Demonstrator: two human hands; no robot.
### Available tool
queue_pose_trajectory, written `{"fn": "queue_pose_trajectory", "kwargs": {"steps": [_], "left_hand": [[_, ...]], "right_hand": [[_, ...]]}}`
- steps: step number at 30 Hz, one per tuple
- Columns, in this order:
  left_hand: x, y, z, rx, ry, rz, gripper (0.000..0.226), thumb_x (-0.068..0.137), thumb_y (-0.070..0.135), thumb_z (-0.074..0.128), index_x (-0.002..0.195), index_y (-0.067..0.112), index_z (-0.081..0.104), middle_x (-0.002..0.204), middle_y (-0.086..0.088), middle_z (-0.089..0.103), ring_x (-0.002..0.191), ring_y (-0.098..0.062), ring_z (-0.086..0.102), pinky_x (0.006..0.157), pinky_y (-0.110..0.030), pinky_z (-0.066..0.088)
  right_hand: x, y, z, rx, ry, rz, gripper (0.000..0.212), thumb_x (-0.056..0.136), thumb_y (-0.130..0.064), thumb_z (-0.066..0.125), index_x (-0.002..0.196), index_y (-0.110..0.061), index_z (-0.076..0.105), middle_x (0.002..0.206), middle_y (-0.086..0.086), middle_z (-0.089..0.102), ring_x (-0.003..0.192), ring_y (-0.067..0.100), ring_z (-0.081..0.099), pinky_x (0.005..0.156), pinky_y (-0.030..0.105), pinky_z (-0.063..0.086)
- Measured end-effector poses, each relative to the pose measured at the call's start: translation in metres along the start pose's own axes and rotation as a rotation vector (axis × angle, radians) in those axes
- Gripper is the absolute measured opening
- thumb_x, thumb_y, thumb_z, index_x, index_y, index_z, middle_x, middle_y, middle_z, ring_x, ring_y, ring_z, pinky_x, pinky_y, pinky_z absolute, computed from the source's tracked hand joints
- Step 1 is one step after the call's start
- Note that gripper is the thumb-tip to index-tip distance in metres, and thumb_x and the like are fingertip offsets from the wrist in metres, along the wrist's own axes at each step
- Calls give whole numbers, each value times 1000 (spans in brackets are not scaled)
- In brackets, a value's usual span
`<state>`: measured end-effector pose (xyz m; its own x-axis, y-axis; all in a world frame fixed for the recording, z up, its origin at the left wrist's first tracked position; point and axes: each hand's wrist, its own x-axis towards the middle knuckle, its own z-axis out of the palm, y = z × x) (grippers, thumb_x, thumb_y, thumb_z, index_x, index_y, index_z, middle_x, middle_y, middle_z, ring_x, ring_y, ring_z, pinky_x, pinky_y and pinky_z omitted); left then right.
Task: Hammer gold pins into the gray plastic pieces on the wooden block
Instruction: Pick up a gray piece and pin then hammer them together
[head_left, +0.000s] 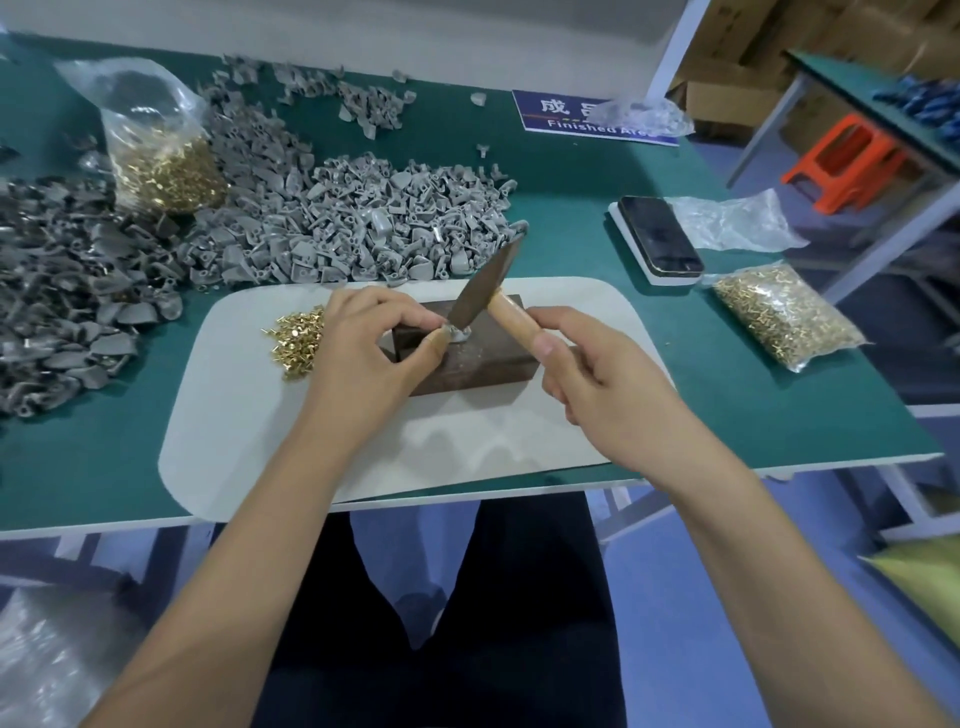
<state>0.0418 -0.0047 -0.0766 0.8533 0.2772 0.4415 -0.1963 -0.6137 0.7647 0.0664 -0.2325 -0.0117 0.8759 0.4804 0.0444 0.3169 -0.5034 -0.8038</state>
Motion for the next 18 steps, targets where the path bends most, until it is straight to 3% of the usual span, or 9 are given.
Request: {"fn": "queue_pose_trajectory", "kwargs": {"steps": [4,8,11,15,18], "left_hand": [[0,-1,1,-32,0,-18,9,85,28,80,92,33,76,98,14,64,110,-13,46,95,-24,35],[-1,-1,0,-47,-2,-31,7,86,28,79,92,29,79,98,15,65,110,-10,46,95,-30,40],[0,-1,-1,-34,-10,-21,5,86,29,79,91,29,79,97,13,67,110,-13,47,96,-23,35],[0,-1,1,-32,4,-36,6,86,29,80,90,32,77,96,14,68,110,-12,47,91,-24,38],[-1,0,1,-42,0,-49,7,85,30,80,90,35,77,96,16,68,110,-10,46,87,-30,42]], "right_hand": [[-1,-1,2,-217,83,-44,26,105,-43,38,126,-50,51,78,-18,60,68,11,53,65,39,48],[0,-4,-1,-270,193,-31,27,105,-48,38,125,-45,57,69,-28,53,64,7,47,61,32,38],[-1,-6,1,-282,328,-57,30,106,-49,38,122,-40,61,68,-25,49,63,7,45,59,31,36],[-2,-3,17,-342,229,-8,28,107,-44,39,122,-41,62,70,-14,52,67,18,47,64,39,48],[-1,-3,11,-343,246,-19,23,107,-45,37,96,-46,57,65,-16,50,61,15,41,57,37,41]]}}
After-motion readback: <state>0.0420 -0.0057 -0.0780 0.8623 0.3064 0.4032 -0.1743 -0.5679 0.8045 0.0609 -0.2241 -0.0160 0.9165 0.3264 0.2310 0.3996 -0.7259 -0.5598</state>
